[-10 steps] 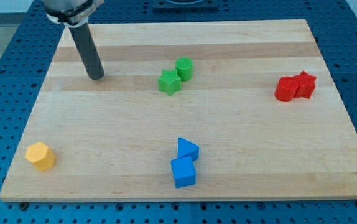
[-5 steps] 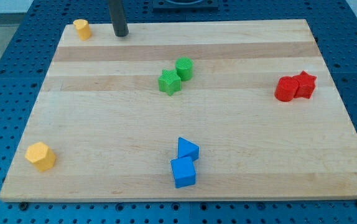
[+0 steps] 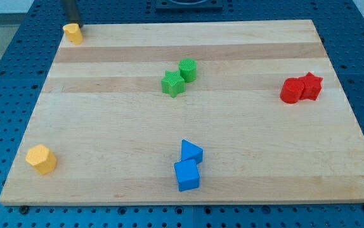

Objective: Slide the yellow heart horizontally to the left of the green blocks

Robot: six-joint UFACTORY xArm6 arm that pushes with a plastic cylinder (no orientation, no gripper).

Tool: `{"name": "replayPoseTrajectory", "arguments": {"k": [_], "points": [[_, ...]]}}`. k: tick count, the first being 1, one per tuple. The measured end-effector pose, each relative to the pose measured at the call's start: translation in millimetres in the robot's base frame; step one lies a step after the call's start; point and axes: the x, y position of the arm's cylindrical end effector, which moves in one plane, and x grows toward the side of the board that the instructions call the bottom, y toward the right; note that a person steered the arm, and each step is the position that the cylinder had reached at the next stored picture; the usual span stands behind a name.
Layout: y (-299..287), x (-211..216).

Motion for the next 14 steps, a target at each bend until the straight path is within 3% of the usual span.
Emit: {"name": "replayPoseTrajectory", "arguments": {"k": [1,3,4,5,7,10,12,14], "points": [[-9.2,0.0],[63.1,24.2],[45.7,31.2],[52.1,-0.2],[-12.2,2.2],[-8.2,71.9],[23.5,21.1],[46.2,53.4]]}}
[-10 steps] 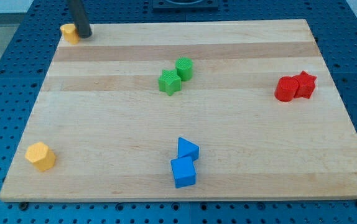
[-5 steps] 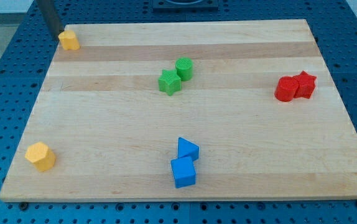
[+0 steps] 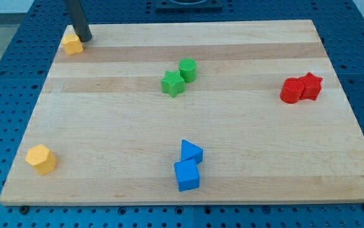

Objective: Slide the yellow heart horizontally to the left of the green blocks

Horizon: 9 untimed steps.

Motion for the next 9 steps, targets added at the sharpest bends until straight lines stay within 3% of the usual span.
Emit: {"name": "replayPoseTrajectory", "arguments": {"k": [2,3,6,7,8,9], "points": [[-17.7,-19.7],[-19.0,-8.9],[-19.1,75.2],[-17.2,79.2],[-30.0,54.3],[-55.4,76.6]]}}
